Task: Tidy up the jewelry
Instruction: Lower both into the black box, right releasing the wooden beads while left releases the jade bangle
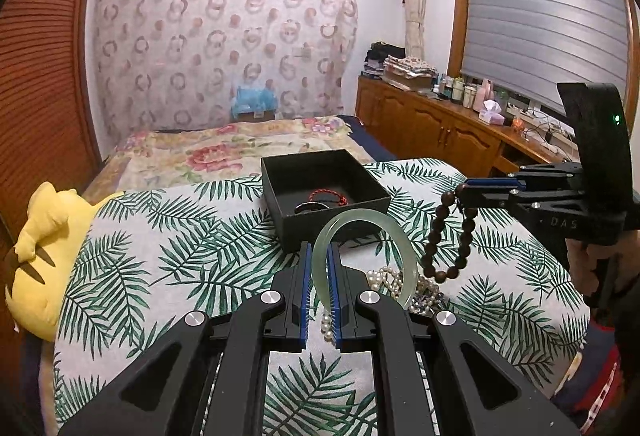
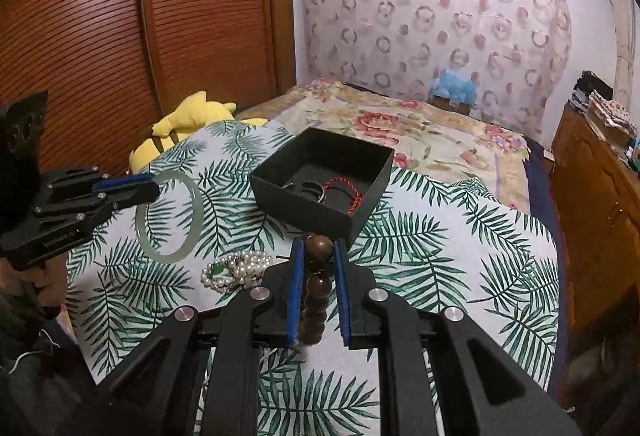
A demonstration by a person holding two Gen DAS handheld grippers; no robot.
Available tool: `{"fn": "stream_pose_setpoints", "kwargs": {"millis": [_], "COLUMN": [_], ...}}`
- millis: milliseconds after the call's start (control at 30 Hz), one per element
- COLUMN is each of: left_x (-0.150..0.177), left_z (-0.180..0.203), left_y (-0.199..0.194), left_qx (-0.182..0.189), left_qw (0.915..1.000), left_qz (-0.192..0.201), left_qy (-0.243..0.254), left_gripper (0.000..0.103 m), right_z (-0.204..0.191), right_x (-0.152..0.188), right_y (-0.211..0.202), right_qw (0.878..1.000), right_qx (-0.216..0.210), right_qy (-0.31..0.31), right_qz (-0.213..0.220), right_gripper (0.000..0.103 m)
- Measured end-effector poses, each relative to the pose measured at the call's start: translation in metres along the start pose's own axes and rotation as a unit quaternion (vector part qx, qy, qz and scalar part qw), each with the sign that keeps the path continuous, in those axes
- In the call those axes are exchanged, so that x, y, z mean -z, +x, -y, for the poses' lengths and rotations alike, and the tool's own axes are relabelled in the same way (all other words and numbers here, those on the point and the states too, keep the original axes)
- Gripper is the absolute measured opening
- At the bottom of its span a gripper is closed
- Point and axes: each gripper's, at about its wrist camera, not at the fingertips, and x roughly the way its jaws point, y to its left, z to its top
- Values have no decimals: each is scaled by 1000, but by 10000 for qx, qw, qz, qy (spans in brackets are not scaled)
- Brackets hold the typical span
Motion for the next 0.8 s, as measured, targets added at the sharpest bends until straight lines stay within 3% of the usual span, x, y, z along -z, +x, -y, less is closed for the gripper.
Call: {"fn": "stream_pose_setpoints", "kwargs": {"millis": [467, 800], "left_x": [-23, -38], "left_z": [-9, -17], "left_y": [16, 33], "left_qx": [-257, -356], "left_qw": [9995, 9990], "left_qz": [13, -55], "left_qy": [188, 256], "left_gripper": [7, 7], "right_z": [11, 16], "right_x": [-76, -105], "right_y": [22, 68], "right_qw": [9991, 9999], "right_qx": [80, 70], "right_qy": [-136, -63], "right_qz": [397, 121], "right_gripper": [17, 17]}}
